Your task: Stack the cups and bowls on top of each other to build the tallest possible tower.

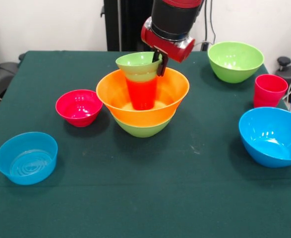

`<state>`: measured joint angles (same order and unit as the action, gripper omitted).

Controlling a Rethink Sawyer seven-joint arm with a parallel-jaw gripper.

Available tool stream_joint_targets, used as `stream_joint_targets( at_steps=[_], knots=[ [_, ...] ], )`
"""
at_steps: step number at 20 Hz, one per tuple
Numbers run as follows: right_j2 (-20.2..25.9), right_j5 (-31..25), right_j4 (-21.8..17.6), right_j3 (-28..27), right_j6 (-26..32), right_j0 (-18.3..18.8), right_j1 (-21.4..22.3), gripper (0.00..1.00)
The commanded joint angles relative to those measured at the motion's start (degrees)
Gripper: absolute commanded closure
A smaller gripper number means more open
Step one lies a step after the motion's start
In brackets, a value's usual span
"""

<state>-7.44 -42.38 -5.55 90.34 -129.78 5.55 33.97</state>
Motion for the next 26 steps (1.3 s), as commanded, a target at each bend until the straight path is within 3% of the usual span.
stream_joint_targets(
  at_steps=[1, 5, 6, 9, 15, 20, 26],
  knots=[
    [2.9, 4.8, -4.4, 1.6, -1.1, -1.6, -4.3, 1.0],
    [2.9, 5.2, -4.7, 1.2, -0.3, -1.4, -4.3, 1.0],
    [3.0, 6.3, -5.0, 1.3, 0.1, -1.4, -4.1, 0.0],
    [3.7, 8.5, -4.7, 2.3, 0.0, -1.0, -3.6, 0.0],
    [1.9, 4.2, -4.8, 2.6, -0.2, -3.5, -0.9, 0.0],
    [1.9, 4.4, -4.1, 3.8, 0.0, -3.6, 0.1, 0.0],
    [1.4, -0.7, -3.5, 1.9, 1.7, -3.4, 1.5, 0.0]
  ],
)
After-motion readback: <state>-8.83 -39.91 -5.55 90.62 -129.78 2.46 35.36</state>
